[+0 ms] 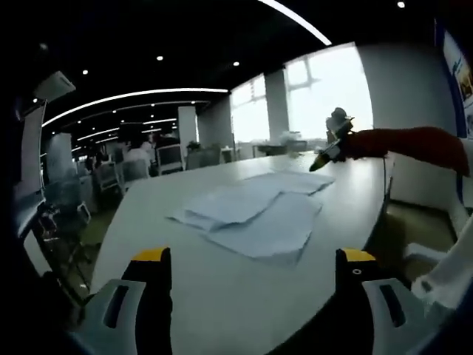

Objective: Organize the stack of printing papers by aligning and flattening the scattered papers on the table

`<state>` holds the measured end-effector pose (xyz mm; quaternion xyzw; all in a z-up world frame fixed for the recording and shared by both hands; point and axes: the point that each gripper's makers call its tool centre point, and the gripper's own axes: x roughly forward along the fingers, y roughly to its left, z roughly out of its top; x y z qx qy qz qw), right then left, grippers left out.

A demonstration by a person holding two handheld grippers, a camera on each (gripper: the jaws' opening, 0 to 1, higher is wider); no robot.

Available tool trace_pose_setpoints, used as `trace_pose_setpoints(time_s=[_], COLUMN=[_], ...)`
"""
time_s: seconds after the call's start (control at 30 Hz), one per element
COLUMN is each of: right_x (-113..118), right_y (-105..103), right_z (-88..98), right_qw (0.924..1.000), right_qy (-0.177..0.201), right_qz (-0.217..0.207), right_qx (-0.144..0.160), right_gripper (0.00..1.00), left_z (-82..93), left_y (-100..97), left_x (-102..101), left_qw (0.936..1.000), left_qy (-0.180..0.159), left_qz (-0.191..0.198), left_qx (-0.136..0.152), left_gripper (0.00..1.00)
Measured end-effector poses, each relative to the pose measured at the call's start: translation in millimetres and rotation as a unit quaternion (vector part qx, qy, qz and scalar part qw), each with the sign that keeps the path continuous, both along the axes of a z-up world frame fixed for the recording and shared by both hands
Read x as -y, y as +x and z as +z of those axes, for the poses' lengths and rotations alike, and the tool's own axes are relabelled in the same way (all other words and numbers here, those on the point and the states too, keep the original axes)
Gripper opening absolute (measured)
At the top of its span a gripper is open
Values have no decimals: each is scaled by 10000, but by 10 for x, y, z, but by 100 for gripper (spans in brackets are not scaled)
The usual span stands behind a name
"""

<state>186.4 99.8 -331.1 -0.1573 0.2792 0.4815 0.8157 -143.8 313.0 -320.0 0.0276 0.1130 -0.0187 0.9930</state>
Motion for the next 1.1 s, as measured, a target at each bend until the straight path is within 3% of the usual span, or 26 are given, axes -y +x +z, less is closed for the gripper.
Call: trace_pose_setpoints(time_s=[0.3, 0.57, 0.93, 1.1], right_x=[-12, -172, -289, -395], right_y=[135, 83, 190, 232], right_z=[46, 82, 175, 129], right_qw=[9998, 9988, 9976, 9969], right_qy=[4, -31, -6, -97], right_qz=[93, 388, 565, 640], right_qx=[172, 313, 412, 438], right_gripper=[87, 88, 88, 88], left_z=[-39, -39, -38, -31], left_y=[142, 184, 278, 280], left_x=[-54, -152, -199, -251], left_qw=[10000, 9999, 9998, 9995], left_qy=[-30, -78, -100, -192], left_qz=[27, 99, 149, 231], left_qx=[60, 29, 20, 88], left_gripper=[94, 93, 93, 93])
